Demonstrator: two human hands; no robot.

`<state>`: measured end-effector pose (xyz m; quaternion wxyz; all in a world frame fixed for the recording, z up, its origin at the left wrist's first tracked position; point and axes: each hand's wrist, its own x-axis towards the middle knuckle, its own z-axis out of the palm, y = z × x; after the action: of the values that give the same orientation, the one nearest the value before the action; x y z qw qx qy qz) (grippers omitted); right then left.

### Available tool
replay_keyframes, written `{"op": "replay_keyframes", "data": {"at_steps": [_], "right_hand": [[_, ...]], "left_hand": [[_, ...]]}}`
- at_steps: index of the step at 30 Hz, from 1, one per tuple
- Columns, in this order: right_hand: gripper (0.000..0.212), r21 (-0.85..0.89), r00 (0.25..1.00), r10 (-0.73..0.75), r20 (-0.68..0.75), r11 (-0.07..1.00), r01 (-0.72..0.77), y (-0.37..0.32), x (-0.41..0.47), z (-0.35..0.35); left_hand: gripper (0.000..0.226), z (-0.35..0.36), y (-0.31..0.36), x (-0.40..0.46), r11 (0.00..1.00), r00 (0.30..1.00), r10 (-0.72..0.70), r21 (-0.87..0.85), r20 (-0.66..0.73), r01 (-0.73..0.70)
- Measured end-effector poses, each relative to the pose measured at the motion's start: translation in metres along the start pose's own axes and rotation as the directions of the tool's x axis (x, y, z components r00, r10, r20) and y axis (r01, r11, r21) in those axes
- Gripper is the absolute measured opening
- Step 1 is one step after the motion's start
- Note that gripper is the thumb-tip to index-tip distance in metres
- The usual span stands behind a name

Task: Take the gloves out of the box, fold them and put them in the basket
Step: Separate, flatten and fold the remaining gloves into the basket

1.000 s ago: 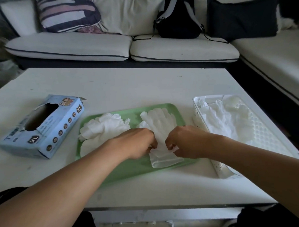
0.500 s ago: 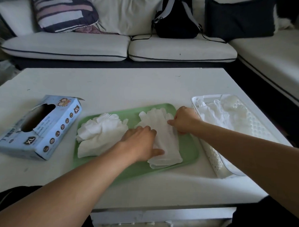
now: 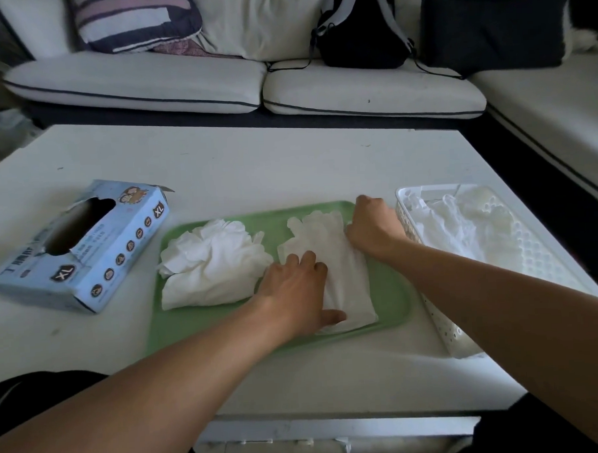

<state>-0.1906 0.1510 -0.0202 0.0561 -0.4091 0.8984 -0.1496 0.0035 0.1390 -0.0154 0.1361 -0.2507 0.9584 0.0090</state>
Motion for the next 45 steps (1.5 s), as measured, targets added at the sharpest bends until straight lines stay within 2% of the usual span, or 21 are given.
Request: {"op": "replay_keyframes", "data": {"at_steps": [2, 4, 9, 17, 21, 23, 25, 29, 31, 33, 36, 42, 45], "right_hand": [[0.018, 0.043, 0.997, -0.07, -0.036, 0.996, 0.072, -0.011, 0.005, 0.001], [0.026, 0.119, 0.996, -0.093, -0.004, 0.989, 0.093, -0.02, 0.011, 0.009], [0.038, 0.259, 0.987, 0.105, 0.122, 0.956, -0.134, -0.02, 0.027, 0.031], [0.036, 0.286, 0.986, 0.15, 0.074, 0.944, -0.165, -0.008, 0.033, 0.033], [0.021, 0.338, 0.98, 0.179, 0.091, 0.92, -0.199, -0.009, 0.033, 0.032], [0.012, 0.353, 0.976, 0.216, 0.038, 0.91, -0.215, -0.009, 0.033, 0.028], [0.013, 0.355, 0.972, 0.237, -0.009, 0.909, -0.218, -0.008, 0.033, 0.024], [0.015, 0.412, 0.988, 0.154, 0.003, 0.9, -0.142, -0.014, 0.029, 0.023], [0.009, 0.399, 0.996, 0.088, 0.013, 0.913, -0.086, -0.02, 0.025, 0.026], [0.017, 0.348, 0.998, 0.063, 0.028, 0.935, -0.068, -0.023, 0.022, 0.029], [0.019, 0.298, 0.995, 0.087, 0.046, 0.95, -0.096, -0.022, 0.022, 0.033], [0.014, 0.414, 0.993, 0.117, 0.022, 0.903, -0.115, -0.019, 0.028, 0.03], [0.012, 0.42, 0.991, 0.135, 0.023, 0.898, -0.132, -0.015, 0.031, 0.032]], "left_hand": [[0.078, 0.001, -0.002, -0.001, 1.0, 1.0, 0.0, -0.008, -0.005, 0.0], [0.082, 0.0, -0.005, -0.001, 1.0, 1.0, 0.007, -0.029, 0.012, -0.007], [0.085, -0.004, -0.008, -0.002, 0.998, 0.996, 0.028, -0.058, 0.083, -0.023], [0.085, -0.007, -0.008, 0.0, 0.998, 0.995, 0.022, -0.063, 0.101, -0.016], [0.085, -0.007, -0.007, -0.001, 0.997, 0.994, 0.022, -0.076, 0.106, -0.014], [0.087, -0.006, -0.008, -0.001, 0.996, 0.995, 0.022, -0.086, 0.101, -0.013], [0.088, -0.005, -0.009, -0.002, 0.996, 0.995, 0.023, -0.087, 0.098, -0.015], [0.085, -0.004, -0.009, -0.003, 0.996, 0.995, 0.03, -0.083, 0.094, -0.022], [0.085, -0.005, -0.009, -0.003, 0.997, 0.995, 0.029, -0.075, 0.096, -0.022], [0.085, -0.005, -0.009, -0.003, 0.997, 0.994, 0.027, -0.075, 0.102, -0.019], [0.086, -0.005, -0.008, -0.003, 0.997, 0.994, 0.027, -0.069, 0.107, -0.02], [0.086, -0.005, -0.008, -0.002, 0.998, 0.994, 0.025, -0.067, 0.111, -0.018], [0.087, -0.006, -0.008, -0.002, 0.998, 0.993, 0.028, -0.062, 0.111, -0.021]]}}
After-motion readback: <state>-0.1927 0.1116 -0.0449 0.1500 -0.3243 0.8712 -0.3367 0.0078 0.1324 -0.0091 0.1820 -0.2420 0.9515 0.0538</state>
